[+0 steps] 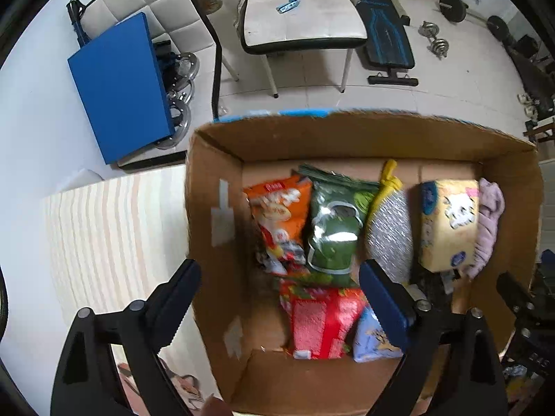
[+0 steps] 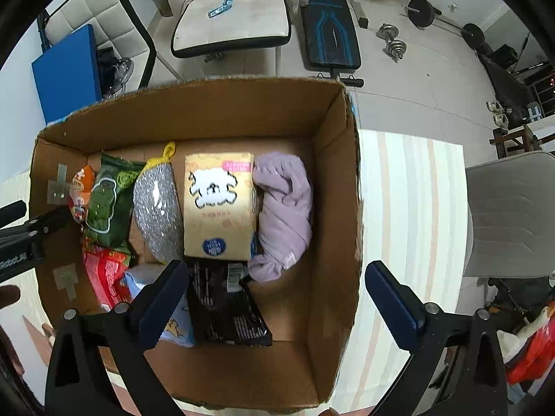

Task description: Organize soft objects

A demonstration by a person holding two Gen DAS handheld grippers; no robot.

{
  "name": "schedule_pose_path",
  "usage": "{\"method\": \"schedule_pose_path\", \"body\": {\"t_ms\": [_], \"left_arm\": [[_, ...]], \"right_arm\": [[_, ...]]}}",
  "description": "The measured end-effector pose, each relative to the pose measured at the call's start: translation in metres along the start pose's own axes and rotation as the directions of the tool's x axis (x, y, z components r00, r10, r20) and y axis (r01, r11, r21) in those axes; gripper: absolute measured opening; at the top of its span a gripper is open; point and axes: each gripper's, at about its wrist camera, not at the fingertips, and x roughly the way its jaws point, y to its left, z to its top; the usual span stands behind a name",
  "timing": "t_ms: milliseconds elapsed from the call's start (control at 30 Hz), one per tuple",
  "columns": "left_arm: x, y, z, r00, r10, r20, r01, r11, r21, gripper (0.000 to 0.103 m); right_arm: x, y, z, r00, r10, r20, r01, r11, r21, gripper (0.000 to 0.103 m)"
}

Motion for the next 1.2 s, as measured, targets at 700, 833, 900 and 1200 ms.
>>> {"method": "schedule_pose_path", "body": {"t_ms": [700,833,900,1200], "left_arm": [[-0.074,-0.015,-0.114,0.967,-0.039,0.250,0.062,0.995,-0.083,0.093],[-0.086,-0.015,-0.125,0.961,-0.036,0.275,0.064,0.993,-0.094,0.093],[-0.094,-0.016,-0.131,0.957,-0.038,0.288,0.069,0.993,-0.099,0.093],[-0.160,-0.030,-0.195,0.915,-0.027,0.403,0.065,0.995,-0.081,0.093]], "right_arm": [[-0.053,0.004,-0.095,0.984,0.016,0.179,-0.011,0.999,-0.030,0.103],[-0.069,0.002,-0.105,0.978,0.019,0.210,-0.012,0.999,-0.038,0.103],[-0.079,0.001,-0.109,0.974,0.023,0.225,-0.015,0.999,-0.040,0.103],[-0.152,-0.010,-0.171,0.934,0.066,0.351,-0.041,0.996,-0.079,0.103]]}}
